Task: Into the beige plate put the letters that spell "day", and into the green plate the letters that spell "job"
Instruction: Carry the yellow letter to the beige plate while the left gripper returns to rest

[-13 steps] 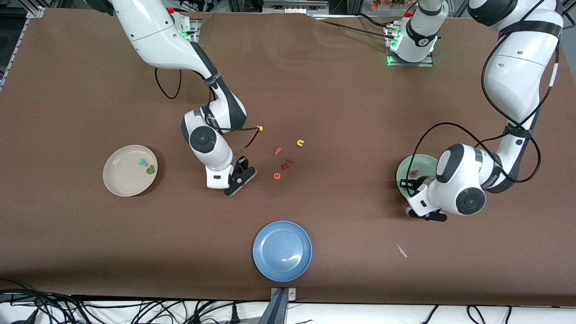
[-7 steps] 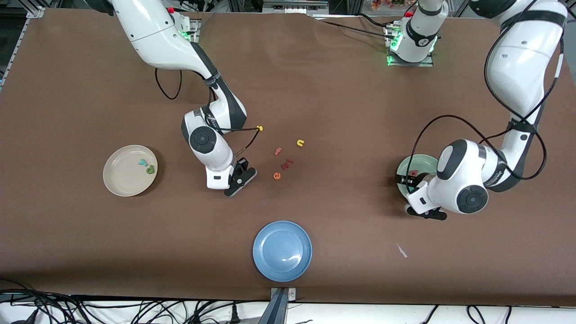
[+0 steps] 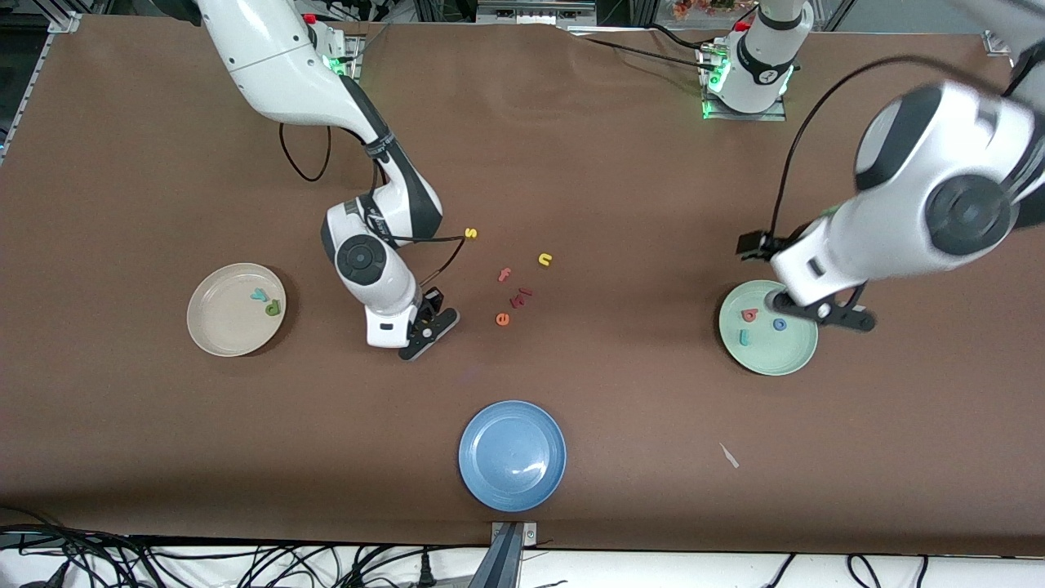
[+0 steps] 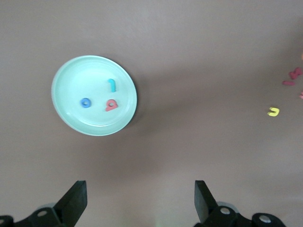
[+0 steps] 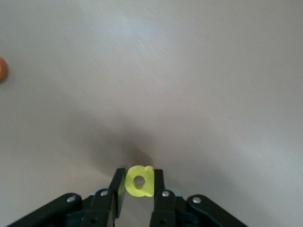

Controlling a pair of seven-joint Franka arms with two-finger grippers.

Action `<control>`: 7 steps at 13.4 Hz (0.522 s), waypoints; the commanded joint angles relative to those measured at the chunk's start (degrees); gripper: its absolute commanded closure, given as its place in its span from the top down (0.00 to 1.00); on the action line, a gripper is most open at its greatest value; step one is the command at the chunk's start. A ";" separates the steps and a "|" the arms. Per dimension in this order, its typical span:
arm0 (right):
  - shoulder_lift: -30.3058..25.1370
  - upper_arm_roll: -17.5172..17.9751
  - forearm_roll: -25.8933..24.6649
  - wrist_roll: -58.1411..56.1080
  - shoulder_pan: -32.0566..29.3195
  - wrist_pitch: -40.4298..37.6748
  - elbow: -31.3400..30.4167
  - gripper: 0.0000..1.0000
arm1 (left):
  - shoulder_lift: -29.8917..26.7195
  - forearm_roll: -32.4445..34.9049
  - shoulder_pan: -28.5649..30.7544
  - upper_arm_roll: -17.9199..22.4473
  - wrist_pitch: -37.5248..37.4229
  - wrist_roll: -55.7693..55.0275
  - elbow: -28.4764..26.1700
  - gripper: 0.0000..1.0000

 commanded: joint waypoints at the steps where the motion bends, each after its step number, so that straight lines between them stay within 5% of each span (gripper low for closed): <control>1: -4.85 -4.70 -0.33 0.48 -0.59 -8.11 -1.61 0.00 | -2.69 -1.44 0.84 0.98 -7.25 1.00 6.83 1.00; 5: -7.58 -11.38 -0.33 -0.40 -0.68 -10.58 -5.74 0.00 | -4.62 -1.01 0.07 4.39 -9.93 0.73 9.43 1.00; 7: -7.85 -15.16 -0.24 -3.72 -0.68 -12.51 -7.15 0.00 | -7.25 -2.66 -6.06 13.68 -9.67 1.26 6.26 1.00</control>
